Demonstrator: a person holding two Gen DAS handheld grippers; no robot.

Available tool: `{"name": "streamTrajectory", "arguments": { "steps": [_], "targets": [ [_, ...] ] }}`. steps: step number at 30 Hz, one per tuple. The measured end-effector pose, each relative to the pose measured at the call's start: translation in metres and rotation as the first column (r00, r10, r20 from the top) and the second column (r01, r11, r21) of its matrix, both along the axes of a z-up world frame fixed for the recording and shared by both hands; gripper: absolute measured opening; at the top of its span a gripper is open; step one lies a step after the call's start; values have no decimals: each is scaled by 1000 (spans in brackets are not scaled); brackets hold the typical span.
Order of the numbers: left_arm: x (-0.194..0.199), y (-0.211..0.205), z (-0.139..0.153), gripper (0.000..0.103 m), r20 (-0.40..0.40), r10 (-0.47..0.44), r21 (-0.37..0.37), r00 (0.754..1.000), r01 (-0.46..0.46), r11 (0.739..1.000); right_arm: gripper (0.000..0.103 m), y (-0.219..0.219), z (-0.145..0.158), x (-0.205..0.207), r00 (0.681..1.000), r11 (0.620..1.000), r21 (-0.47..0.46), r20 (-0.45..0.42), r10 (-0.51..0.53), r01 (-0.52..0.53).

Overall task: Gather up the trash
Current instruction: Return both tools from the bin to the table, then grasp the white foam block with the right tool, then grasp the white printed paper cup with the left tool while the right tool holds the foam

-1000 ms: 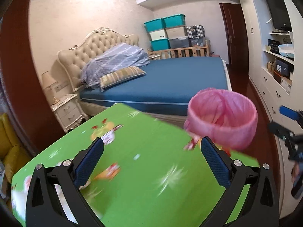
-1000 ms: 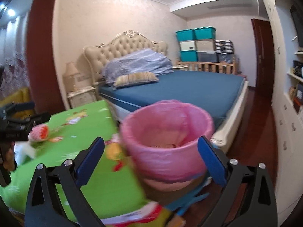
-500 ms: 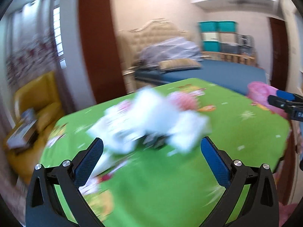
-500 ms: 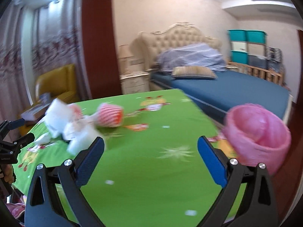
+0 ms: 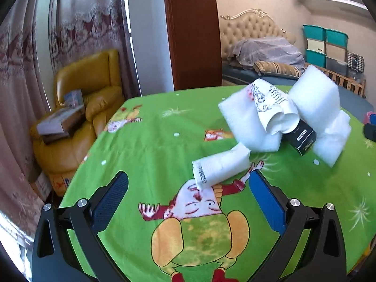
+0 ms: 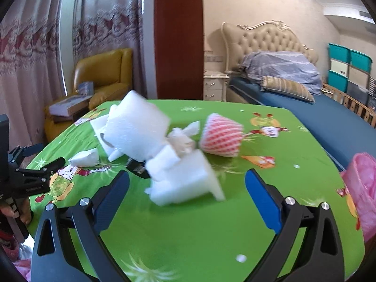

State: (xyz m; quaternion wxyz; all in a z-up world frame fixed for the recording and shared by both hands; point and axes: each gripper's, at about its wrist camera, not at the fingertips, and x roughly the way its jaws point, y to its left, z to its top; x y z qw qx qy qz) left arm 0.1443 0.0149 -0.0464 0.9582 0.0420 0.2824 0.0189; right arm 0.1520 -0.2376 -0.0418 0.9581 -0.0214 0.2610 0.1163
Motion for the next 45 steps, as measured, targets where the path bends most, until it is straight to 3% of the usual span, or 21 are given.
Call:
{"name": "streamTrajectory", "arguments": {
  "steps": [5,13,23,24,25,33,45],
  "targets": [
    [2,-2,-1,97,10,-34,-23,999,35,999,96,31,-3,20,1000,999,-29,-23,16,-17],
    [3,18,-2,97,7,-9,-126,1000,10,992,96,69,4,43,1000,995,-103,8,11,-10],
    [2,14,-4,97,-1,-31,-138,1000,31,990,95,88,0,65,998,967,-251,62,-26,40],
    [2,14,-4,97,-2,-31,-137,1000,31,990,81,85,2,62,998,970,-239,67,-18,34],
    [3,14,-4,97,-3,-32,-136,999,31,990,74,81,3,59,998,976,-216,62,0,14],
    [4,13,-6,97,-11,-32,-127,999,30,991,72,27,16,15,993,999,-46,119,11,-6],
    [7,7,-7,97,-38,-37,-101,999,33,994,72,-92,-8,-18,975,967,164,71,-210,196]
  ]
}}
